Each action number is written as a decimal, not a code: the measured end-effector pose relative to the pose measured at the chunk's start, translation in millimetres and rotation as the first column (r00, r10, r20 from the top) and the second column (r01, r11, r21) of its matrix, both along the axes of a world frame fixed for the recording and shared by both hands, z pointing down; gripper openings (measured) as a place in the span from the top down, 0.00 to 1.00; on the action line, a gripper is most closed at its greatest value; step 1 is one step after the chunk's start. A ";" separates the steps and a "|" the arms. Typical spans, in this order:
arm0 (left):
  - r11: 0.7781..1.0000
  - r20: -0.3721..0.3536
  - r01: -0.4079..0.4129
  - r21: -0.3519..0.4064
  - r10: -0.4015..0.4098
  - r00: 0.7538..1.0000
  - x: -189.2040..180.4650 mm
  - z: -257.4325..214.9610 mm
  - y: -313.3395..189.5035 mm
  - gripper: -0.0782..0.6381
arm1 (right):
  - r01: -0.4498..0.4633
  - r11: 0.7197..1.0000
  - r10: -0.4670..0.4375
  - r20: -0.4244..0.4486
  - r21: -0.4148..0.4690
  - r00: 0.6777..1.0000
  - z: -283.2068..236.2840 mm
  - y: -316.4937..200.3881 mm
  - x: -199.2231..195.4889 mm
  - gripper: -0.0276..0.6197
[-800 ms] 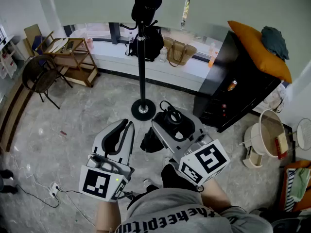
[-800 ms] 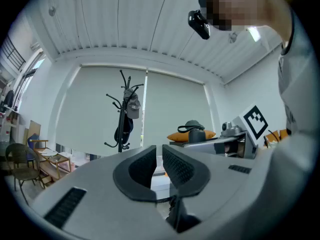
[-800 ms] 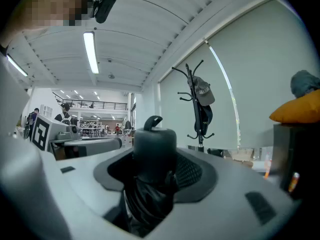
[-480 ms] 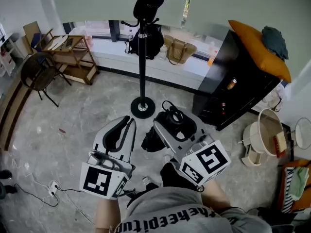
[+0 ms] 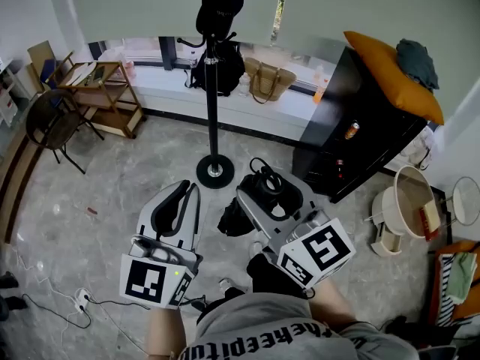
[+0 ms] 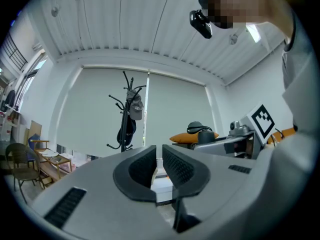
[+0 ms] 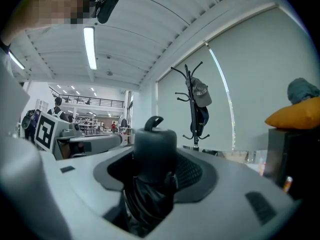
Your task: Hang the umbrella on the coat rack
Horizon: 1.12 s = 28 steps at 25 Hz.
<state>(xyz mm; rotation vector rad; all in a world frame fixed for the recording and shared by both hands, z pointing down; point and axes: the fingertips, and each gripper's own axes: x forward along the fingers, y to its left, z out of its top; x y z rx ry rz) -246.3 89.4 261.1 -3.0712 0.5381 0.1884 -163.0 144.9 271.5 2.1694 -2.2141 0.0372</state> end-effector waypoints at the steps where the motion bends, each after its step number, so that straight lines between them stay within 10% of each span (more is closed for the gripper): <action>1: 1.000 -0.001 0.010 0.004 -0.010 1.000 1.0 0.3 -2.2 0.82 | 0.006 1.000 -0.006 -0.016 -0.004 1.000 1.3 -0.9 1.6 0.60; 28: 0.971 0.040 0.241 -0.016 -0.240 0.970 141.4 5.4 -72.0 0.87 | 0.209 0.978 -0.209 -0.030 -0.011 0.977 3.6 -86.7 152.6 0.60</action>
